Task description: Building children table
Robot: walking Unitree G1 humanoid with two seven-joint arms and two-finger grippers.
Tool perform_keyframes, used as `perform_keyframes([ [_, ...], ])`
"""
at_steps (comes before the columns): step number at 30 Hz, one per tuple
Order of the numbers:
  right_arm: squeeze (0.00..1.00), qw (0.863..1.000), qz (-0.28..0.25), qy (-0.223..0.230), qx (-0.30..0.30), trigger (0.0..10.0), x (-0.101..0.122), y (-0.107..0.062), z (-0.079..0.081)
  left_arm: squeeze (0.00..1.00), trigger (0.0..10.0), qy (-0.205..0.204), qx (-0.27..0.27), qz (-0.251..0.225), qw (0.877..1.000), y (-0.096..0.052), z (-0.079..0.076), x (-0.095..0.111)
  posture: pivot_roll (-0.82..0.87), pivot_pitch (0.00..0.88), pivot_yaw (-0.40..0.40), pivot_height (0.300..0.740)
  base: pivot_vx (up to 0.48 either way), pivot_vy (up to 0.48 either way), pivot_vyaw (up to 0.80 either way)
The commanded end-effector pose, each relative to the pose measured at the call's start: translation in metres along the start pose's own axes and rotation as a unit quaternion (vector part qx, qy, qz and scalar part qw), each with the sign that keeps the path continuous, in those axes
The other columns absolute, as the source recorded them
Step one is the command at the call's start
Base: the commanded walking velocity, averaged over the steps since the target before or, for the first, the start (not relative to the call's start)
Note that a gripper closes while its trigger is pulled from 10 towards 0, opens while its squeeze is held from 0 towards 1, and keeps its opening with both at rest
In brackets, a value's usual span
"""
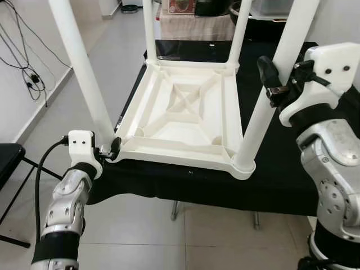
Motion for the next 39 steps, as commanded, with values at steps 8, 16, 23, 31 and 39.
perform_keyframes([
  [8, 0.00, 1.000, 0.022, 0.000, 0.019, 10.0, -0.001, -0.005, 0.004, 0.00, 10.0, 0.018, -0.029, 0.007, 0.999, 0.014, -0.003, -0.004, -0.14, 0.206, -0.024, 0.740, 0.000, 0.000, 0.00],
  [16, 0.00, 0.999, 0.030, 0.003, 0.021, 10.0, -0.001, -0.005, 0.007, 0.00, 0.0, 0.042, -0.044, 0.013, 0.998, 0.013, -0.005, -0.009, -0.14, 0.226, -0.020, 0.740, 0.000, 0.000, 0.00],
  [23, 0.00, 0.999, 0.036, 0.008, 0.022, 10.0, -0.004, -0.003, 0.009, 0.00, 0.0, 0.050, -0.024, -0.011, 0.998, 0.011, 0.008, 0.000, -0.12, 0.220, -0.022, 0.740, 0.000, 0.000, 0.00],
  [31, 0.00, 0.999, 0.044, 0.015, 0.005, 10.0, -0.009, 0.000, 0.003, 0.00, 0.0, 0.077, 0.005, -0.048, 0.996, 0.014, 0.024, 0.024, -0.11, 0.212, -0.017, 0.740, 0.000, 0.000, 0.00],
  [39, 0.00, 0.992, 0.083, 0.044, -0.079, 10.0, -0.032, 0.001, -0.034, 0.00, 0.0, 0.122, 0.023, -0.144, 0.982, 0.025, 0.040, 0.099, -0.09, 0.206, -0.013, 0.740, 0.000, 0.000, 0.00],
])
Point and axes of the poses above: a point about 5 cm out from each wrist's last joint towards the gripper, its own y axis pointing out of the wrist towards the gripper, its own x axis along the axis of the wrist's last joint, z = x × y, the point moved 2 cm from there along y, pointing out of the wrist towards the gripper, and after that the axes turned 1 degree about y, right-handed, at the moved point
